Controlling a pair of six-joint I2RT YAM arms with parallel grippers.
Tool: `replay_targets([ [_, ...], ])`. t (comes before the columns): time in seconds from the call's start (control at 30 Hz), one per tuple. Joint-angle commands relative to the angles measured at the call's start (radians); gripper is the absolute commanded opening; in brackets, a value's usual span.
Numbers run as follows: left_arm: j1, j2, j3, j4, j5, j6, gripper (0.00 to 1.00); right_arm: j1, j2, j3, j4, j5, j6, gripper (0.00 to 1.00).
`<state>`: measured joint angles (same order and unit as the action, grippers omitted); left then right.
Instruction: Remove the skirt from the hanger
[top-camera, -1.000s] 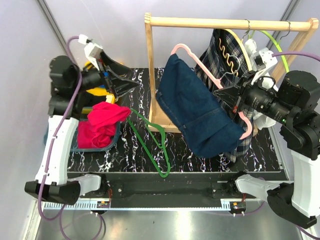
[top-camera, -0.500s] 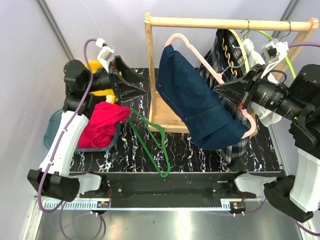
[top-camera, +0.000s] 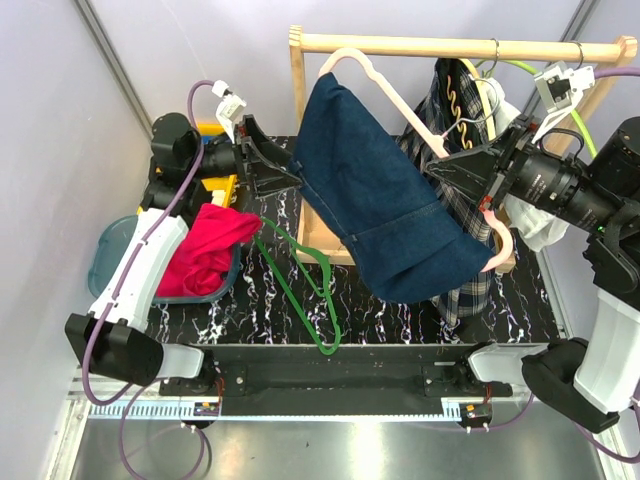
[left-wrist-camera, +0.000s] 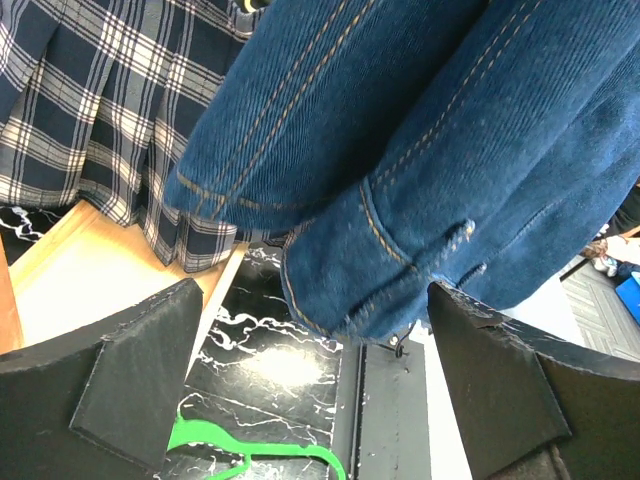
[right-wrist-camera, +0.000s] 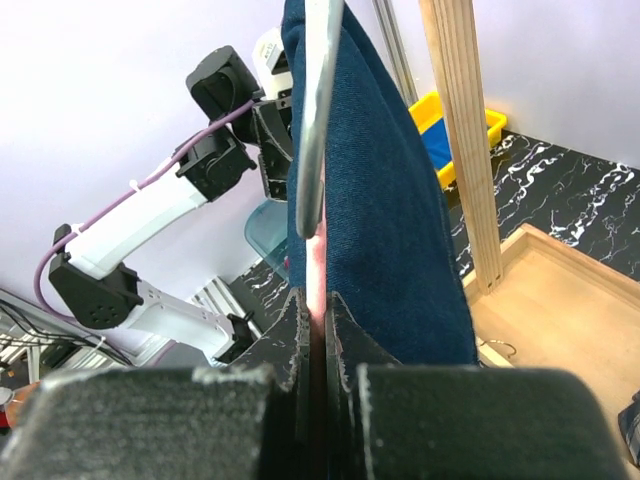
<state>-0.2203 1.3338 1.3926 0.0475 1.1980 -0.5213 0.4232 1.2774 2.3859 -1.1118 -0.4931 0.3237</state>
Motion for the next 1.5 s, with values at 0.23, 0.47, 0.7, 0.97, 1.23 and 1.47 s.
replay_targets([
  [0.23,-0.053,0.06,0.057,0.354,-0.021,-0.278,0.99,0.003,-0.073,-0.129,0.264,0.004,0.052,0.0],
  [0.47,-0.114,0.082,0.088,0.354,0.009,-0.296,0.99,0.003,-0.122,-0.307,0.42,0.033,0.083,0.0],
  [0.7,-0.114,0.056,0.062,0.307,0.071,-0.264,0.83,0.003,-0.09,-0.196,0.369,0.134,-0.024,0.0],
  [0.97,-0.113,0.057,0.131,0.25,0.092,-0.198,0.0,0.002,-0.087,-0.191,0.378,0.126,-0.005,0.0],
  [1.23,-0.08,0.082,0.236,0.16,0.174,-0.184,0.0,0.003,-0.15,-0.314,0.408,0.146,0.011,0.0],
  [1.47,0.372,0.125,0.318,0.624,0.321,-0.627,0.0,0.005,-0.186,-0.261,0.257,0.313,-0.149,0.0],
])
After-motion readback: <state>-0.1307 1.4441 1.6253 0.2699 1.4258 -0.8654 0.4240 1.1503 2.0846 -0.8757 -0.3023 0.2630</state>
